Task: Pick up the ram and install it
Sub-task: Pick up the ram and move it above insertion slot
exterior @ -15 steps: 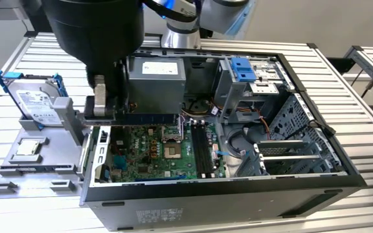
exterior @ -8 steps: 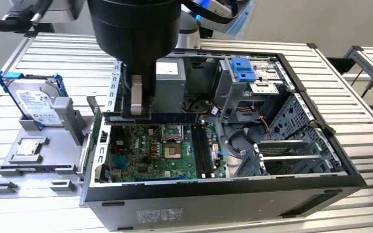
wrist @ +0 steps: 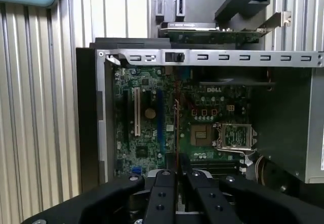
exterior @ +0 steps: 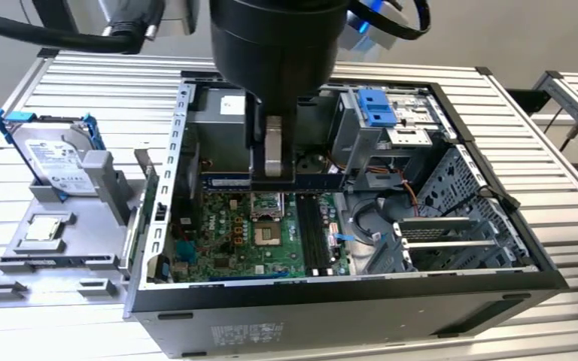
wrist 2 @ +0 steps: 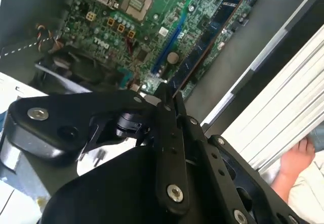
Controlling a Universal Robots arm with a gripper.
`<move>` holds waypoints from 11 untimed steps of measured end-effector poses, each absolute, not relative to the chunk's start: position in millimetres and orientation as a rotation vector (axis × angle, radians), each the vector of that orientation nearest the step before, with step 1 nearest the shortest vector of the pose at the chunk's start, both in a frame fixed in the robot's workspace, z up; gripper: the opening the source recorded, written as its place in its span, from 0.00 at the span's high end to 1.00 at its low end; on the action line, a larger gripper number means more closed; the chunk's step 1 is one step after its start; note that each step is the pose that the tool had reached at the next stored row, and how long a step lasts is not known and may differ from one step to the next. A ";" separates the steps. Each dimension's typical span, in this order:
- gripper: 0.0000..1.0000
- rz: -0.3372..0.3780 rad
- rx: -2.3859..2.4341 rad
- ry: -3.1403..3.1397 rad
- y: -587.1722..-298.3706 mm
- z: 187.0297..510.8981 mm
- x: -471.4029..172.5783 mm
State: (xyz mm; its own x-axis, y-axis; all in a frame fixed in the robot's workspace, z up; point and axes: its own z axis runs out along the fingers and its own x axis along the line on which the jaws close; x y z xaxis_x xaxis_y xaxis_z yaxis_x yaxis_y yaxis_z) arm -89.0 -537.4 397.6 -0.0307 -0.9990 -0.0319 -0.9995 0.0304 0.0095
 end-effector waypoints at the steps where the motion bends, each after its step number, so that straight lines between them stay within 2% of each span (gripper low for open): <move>1: 1.00 0.045 -2.176 2.243 -537.3 397.6 -84.7; 11: 1.00 0.045 -2.176 2.243 -537.4 397.7 -53.8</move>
